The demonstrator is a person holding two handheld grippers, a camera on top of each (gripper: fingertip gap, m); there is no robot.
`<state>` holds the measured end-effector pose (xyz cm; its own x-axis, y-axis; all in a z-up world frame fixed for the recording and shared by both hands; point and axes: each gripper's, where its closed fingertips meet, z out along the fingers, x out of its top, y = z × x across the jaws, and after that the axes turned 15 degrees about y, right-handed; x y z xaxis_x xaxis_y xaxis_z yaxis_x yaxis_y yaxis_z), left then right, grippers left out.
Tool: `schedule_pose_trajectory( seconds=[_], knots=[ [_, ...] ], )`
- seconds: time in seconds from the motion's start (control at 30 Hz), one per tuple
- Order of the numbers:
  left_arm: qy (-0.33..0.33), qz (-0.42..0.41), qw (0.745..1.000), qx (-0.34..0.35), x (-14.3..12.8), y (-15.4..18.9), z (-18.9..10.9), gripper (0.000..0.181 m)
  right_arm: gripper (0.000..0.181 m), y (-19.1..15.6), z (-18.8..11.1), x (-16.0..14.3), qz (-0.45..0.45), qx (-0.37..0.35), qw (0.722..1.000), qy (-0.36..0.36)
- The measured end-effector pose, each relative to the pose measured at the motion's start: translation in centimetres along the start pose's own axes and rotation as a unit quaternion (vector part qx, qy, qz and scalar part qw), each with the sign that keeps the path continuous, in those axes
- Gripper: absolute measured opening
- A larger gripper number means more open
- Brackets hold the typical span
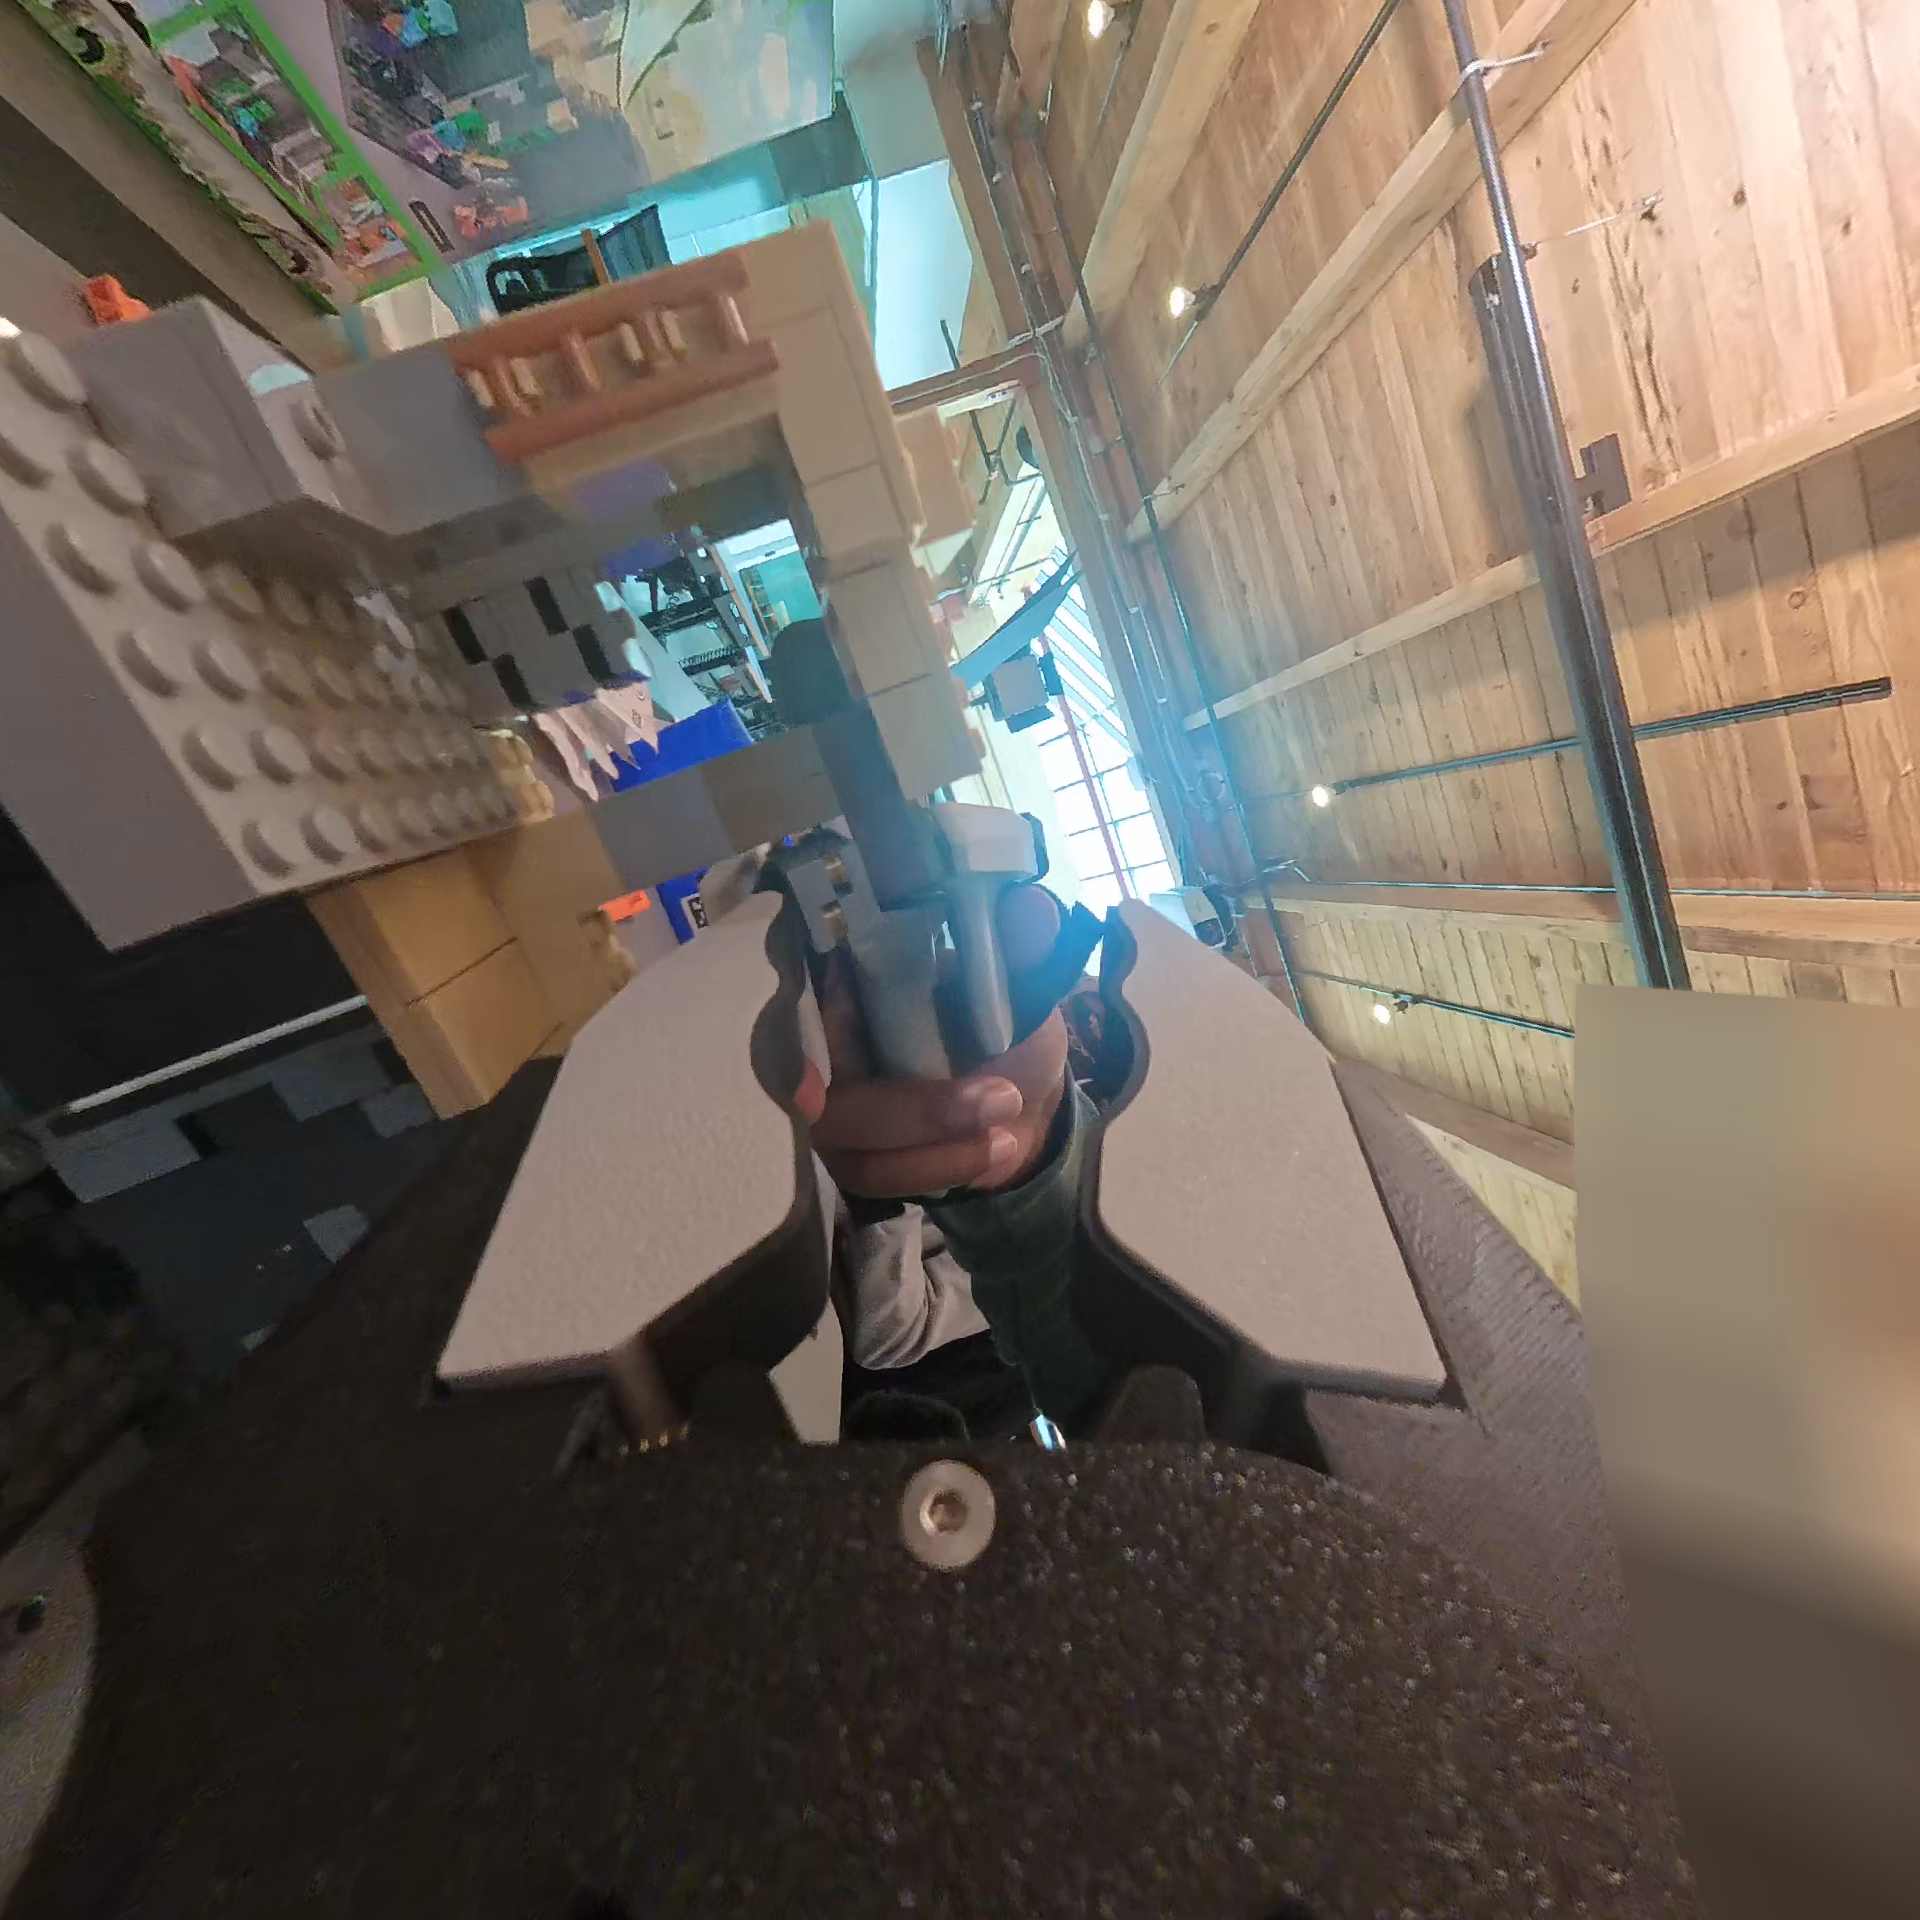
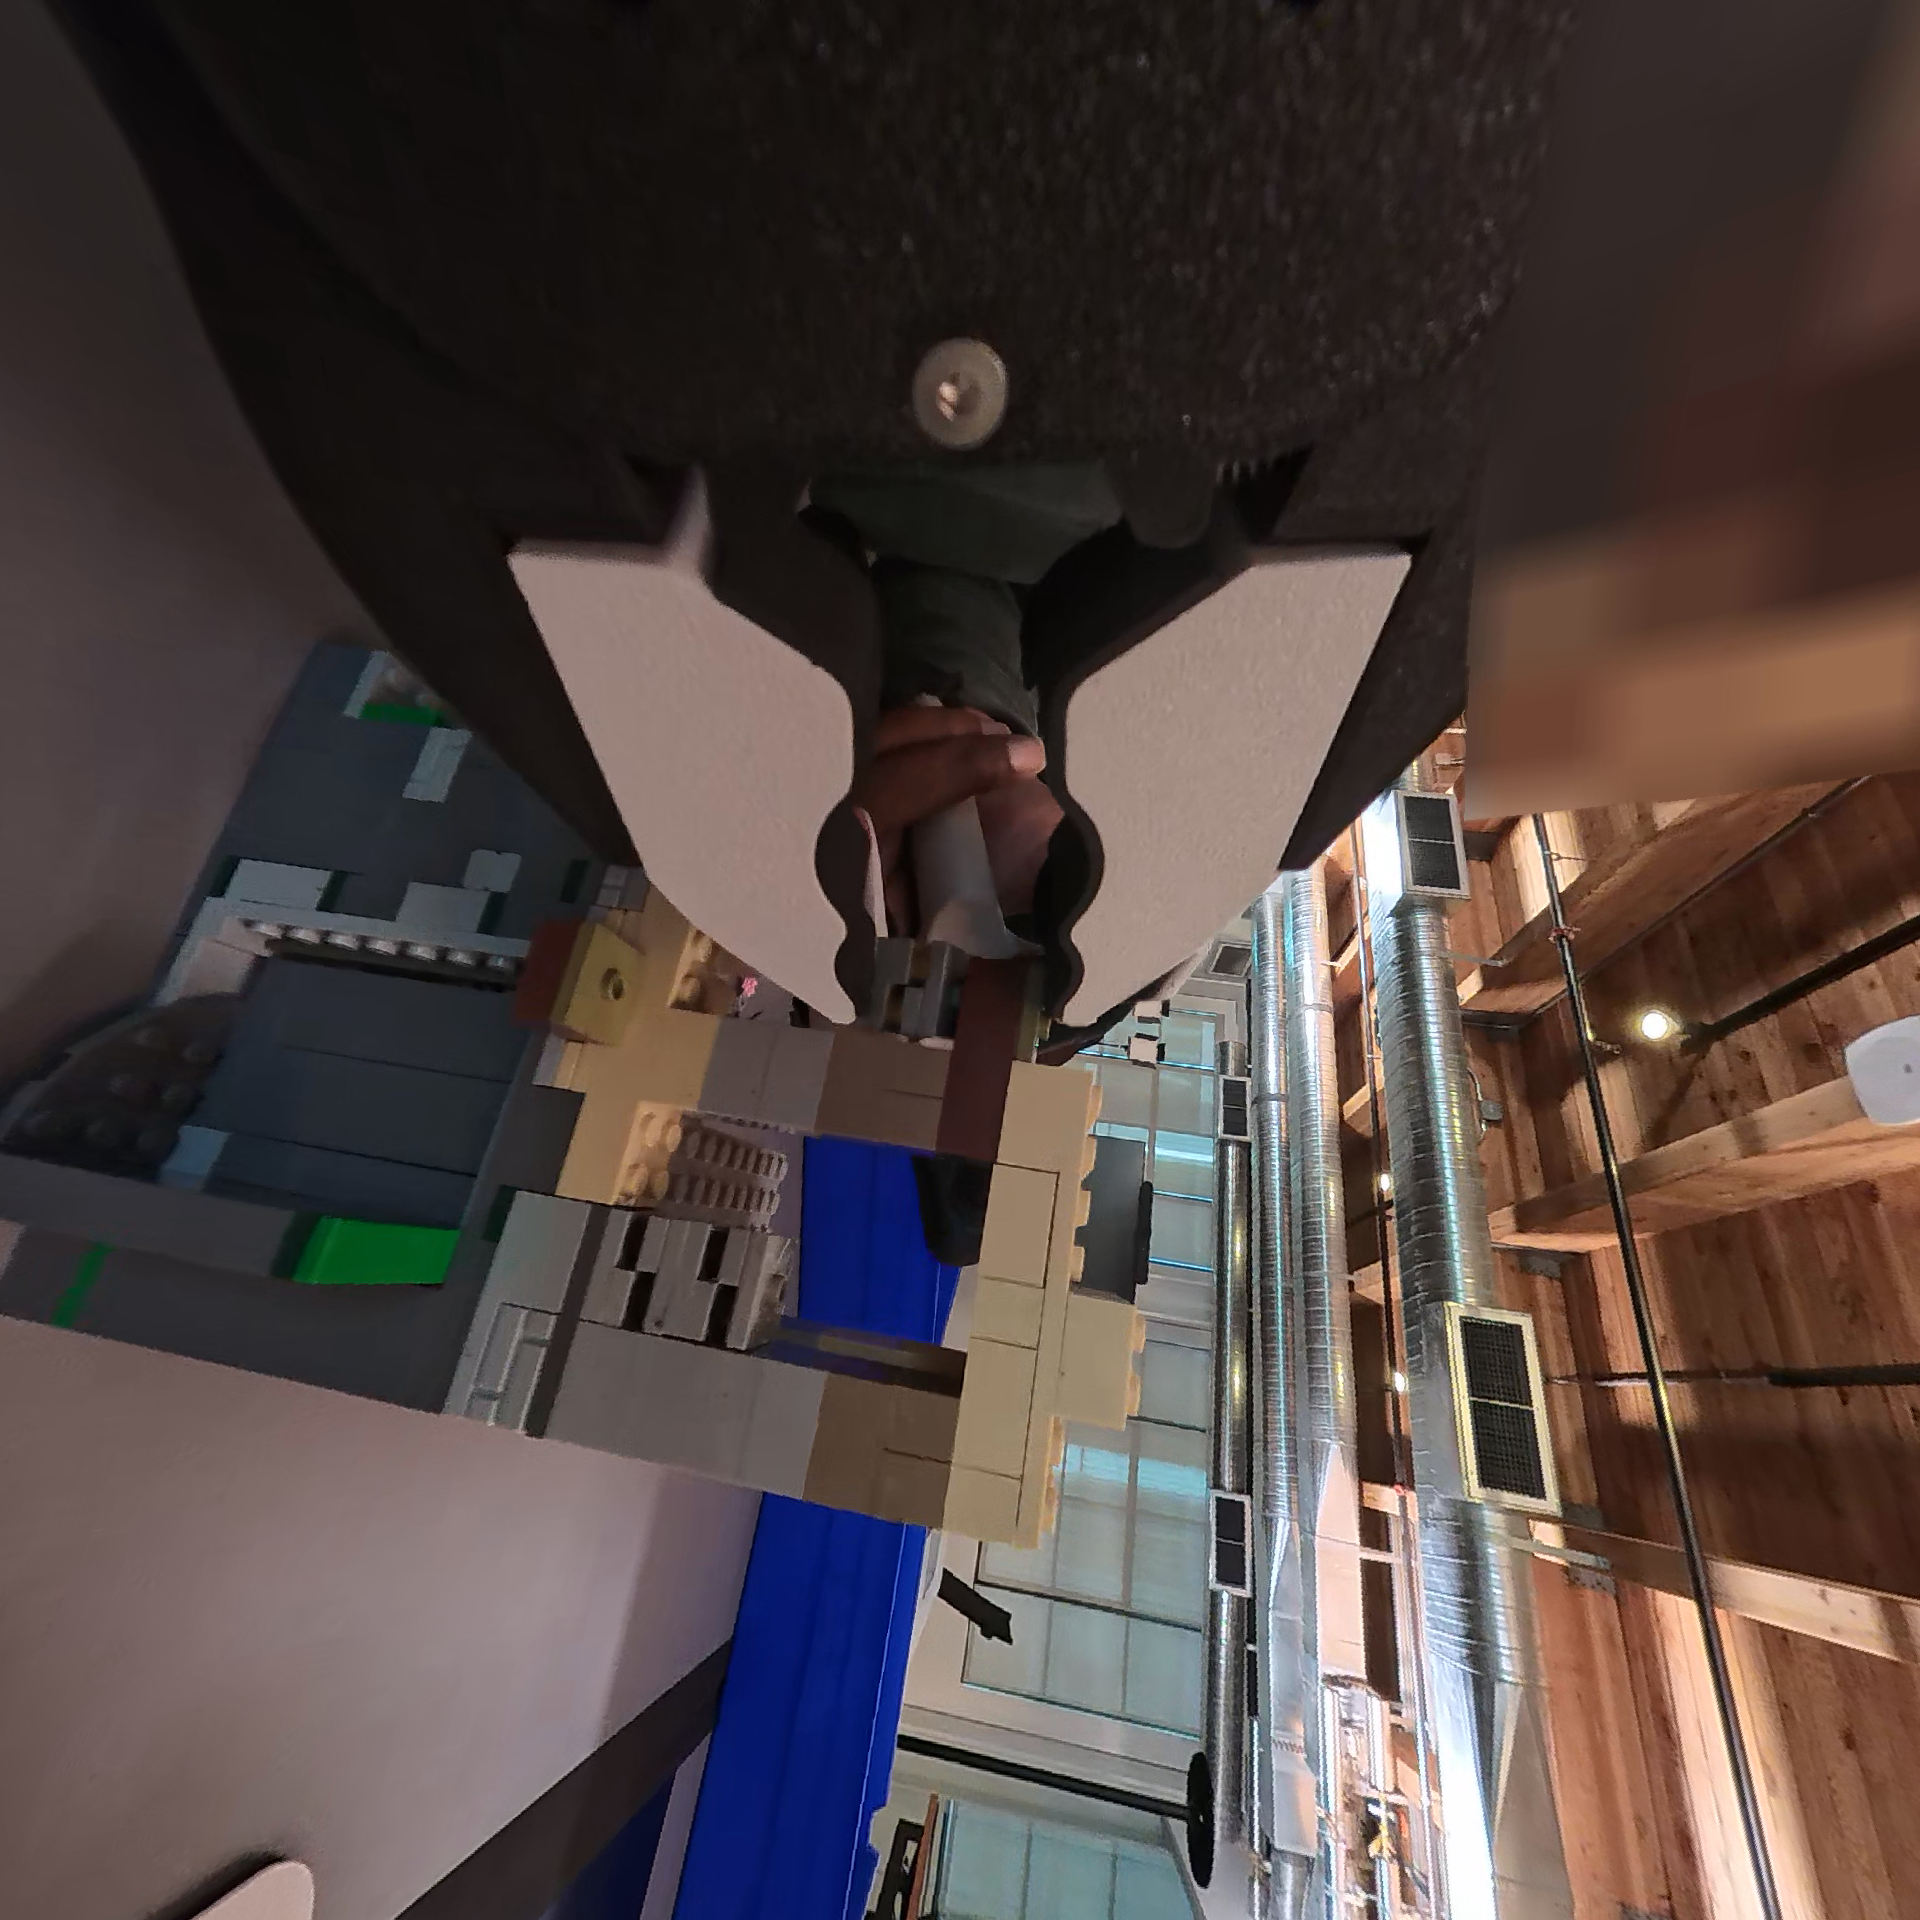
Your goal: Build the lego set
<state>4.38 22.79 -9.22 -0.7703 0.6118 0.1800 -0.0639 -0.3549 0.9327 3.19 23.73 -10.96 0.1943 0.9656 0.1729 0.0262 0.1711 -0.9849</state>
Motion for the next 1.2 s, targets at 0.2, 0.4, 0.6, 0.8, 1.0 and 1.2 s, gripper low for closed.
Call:
schedule_pose_trajectory(
  seconds=[0.2, 0.4, 0.6, 0.8, 1.0, 1.2],
  knots=[
    [-0.006, 0.012, 1.0, 0.006, 0.0, 0.2, -0.2, 0.056, 0.03, -0.1, 0.2, -0.1, 0.006, 0.002, 1.0, 0.007],
    [-0.018, 0.01, 1.0, 0.01, -0.1, 0.2, 0.0, 0.058, 0.031, -0.1, -0.1, -0.1, 0.02, 0.009, 1.0, 0.003],
    [-0.02, 0.029, 0.999, 0.015, 0.2, 0.4, 0.0, 0.061, 0.031, -0.1, -0.3, -0.2, 0.01, 0.007, 1.0, -0.006],
    [-0.029, 0.049, 0.998, 0.025, -0.1, 0.2, 0.3, 0.06, 0.032, -0.3, -0.6, 0.0, 0.01, 0.005, 1.0, -0.002],
    [-0.032, 0.082, 0.995, 0.043, -0.5, -0.2, 0.7, 0.062, 0.028, -0.1, -0.9, 0.3, 0.012, 0.003, 1.0, 0.01],
    [-0.04, 0.094, 0.993, 0.055, -0.8, -0.4, 0.6, 0.062, 0.028, -0.1, -0.9, 0.5, 0.013, 0.006, 1.0, 0.02]
  ],
)
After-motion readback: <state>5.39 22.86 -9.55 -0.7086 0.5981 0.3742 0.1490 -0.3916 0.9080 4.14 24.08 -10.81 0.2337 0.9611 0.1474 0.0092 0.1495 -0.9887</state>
